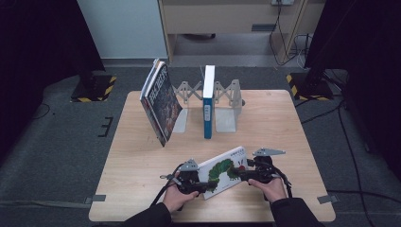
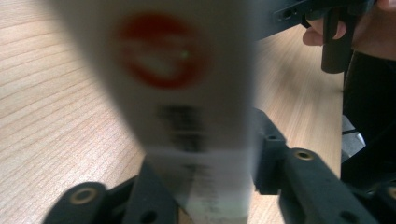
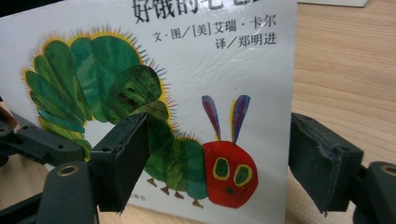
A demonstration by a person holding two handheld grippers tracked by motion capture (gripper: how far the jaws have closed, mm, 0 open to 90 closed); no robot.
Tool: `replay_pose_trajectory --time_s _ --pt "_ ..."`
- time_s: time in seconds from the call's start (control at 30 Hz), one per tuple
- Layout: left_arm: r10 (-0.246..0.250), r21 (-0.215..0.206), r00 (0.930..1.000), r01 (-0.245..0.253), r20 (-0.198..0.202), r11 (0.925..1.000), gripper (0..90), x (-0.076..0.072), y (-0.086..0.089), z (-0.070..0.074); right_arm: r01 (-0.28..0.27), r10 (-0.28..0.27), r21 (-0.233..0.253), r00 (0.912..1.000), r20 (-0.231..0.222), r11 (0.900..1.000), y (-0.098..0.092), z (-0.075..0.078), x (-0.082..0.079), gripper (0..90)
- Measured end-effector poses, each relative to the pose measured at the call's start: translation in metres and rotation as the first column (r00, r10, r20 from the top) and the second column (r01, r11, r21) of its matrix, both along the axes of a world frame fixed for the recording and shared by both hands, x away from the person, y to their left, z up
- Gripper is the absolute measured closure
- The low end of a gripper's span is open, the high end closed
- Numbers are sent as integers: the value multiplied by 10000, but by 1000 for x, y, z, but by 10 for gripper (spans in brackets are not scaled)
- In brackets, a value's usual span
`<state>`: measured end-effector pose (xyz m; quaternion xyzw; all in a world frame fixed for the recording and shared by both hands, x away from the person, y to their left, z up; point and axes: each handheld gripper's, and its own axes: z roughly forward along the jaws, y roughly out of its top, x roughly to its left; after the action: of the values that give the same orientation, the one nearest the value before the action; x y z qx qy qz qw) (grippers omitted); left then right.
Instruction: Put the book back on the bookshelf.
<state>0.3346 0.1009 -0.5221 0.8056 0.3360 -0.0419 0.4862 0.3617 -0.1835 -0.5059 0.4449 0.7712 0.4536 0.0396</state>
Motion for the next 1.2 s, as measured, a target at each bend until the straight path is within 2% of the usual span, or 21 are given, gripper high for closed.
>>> replay_pose_trajectory --time_s 0.07,0.13,0.27,0.33,0.43,0.63,0.8,1.0,1.07,1.2 --pt "28 86 10000 -28 88 10000 696 0 0 1 -13 13 33 10000 6 10000 0 1 0 236" --pt "24 63 10000 -24 12 10000 703 0 0 2 3 -3 19 10000 56 10000 1 1 0 231" --pt "-52 -214 9999 50 -122 9998 735 0 0 7 101 -101 64 9999 74 9999 -1 2 0 222" --pt "-23 -274 10000 21 -57 9996 741 0 1 11 238 -239 132 9997 76 9996 -2 3 0 221" --pt "198 -461 9997 -203 -124 9987 743 1 4 16 387 -388 61 9990 202 9992 -6 4 1 211" --pt "509 -616 9987 -512 -68 9968 745 3 11 28 512 -506 -176 9982 335 9985 -8 4 1 205" --pt "918 -614 9958 -919 -46 9939 745 7 18 37 850 -824 -721 9959 379 9938 -12 4 2 196" --pt "1441 -725 9894 -1425 178 9871 745 11 27 50 1445 -1375 -1482 9889 563 9783 -23 2 6 157" --pt "1550 -770 9875 -1523 301 9853 745 12 30 55 1623 -1529 -1887 9862 639 9685 -27 1 7 139" --pt "1839 -855 9818 -1795 466 9800 746 14 34 62 1953 -1841 -2732 9807 665 9419 -38 -3 10 111"
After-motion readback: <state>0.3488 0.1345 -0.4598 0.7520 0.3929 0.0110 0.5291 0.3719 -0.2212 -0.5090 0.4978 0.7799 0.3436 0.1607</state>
